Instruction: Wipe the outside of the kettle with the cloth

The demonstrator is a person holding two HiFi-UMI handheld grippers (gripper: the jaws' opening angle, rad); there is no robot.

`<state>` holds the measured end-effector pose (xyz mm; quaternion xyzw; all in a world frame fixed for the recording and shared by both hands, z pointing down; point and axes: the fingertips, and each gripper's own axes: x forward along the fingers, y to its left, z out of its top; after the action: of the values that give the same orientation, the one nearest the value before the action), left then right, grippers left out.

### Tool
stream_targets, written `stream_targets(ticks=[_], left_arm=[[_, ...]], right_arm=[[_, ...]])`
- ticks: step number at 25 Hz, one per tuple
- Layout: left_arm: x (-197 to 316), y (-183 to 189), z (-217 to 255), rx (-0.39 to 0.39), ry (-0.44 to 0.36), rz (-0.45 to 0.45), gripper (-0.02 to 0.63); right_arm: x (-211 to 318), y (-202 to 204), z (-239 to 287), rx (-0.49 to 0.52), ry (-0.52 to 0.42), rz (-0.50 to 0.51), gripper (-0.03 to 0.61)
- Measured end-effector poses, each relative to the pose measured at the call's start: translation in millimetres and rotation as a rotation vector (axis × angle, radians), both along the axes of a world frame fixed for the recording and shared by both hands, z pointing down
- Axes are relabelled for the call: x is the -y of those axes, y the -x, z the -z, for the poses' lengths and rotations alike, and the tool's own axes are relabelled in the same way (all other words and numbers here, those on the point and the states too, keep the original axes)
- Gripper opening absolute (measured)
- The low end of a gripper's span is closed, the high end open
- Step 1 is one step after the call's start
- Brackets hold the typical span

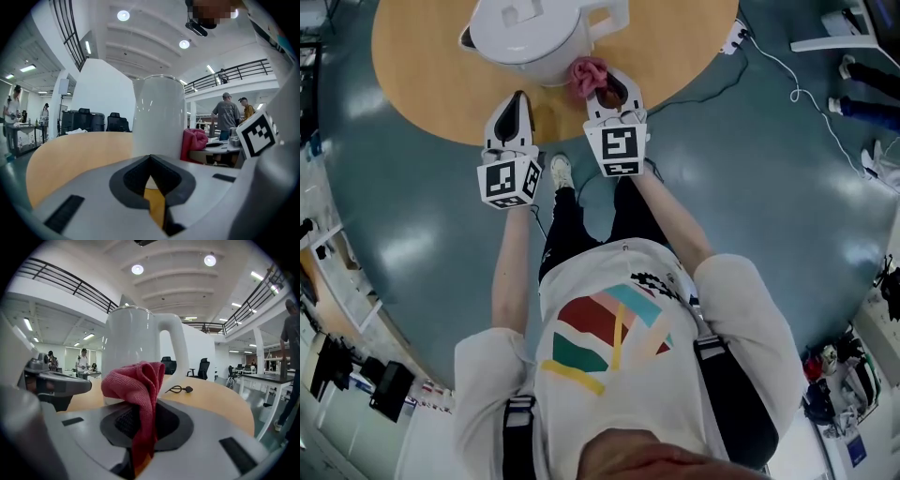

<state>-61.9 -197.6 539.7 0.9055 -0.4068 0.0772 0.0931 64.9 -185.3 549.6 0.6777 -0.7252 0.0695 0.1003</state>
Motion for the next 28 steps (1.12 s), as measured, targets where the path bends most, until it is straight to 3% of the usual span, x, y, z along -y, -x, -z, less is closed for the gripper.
stream_targets(ticks=[11,17,23,28], left_arm=[[4.0,-21.1,2.3,-0.001,-0.019,0.102,0.043],[8.1,-7.6,17.1,0.003,-0.037,0.152,0.043],[-16.8,-13.4,61.9,-0.034,-0.078,0.17,0.043],[-44.6,-53.3,89.9,-0.054,-0.13,0.136,0.043]], right_arm=[[33.2,-46.9,-3.4,0.02,0.015,0.045,0.048],[40.8,-47.6,3.3,0.024,0.032,0.058,0.048],[7.9,-59.1,37.4,0.031,0.023,0.062,0.048],[-17.6,-83.0,66.5,0.038,-0.016,0.056,0.047]])
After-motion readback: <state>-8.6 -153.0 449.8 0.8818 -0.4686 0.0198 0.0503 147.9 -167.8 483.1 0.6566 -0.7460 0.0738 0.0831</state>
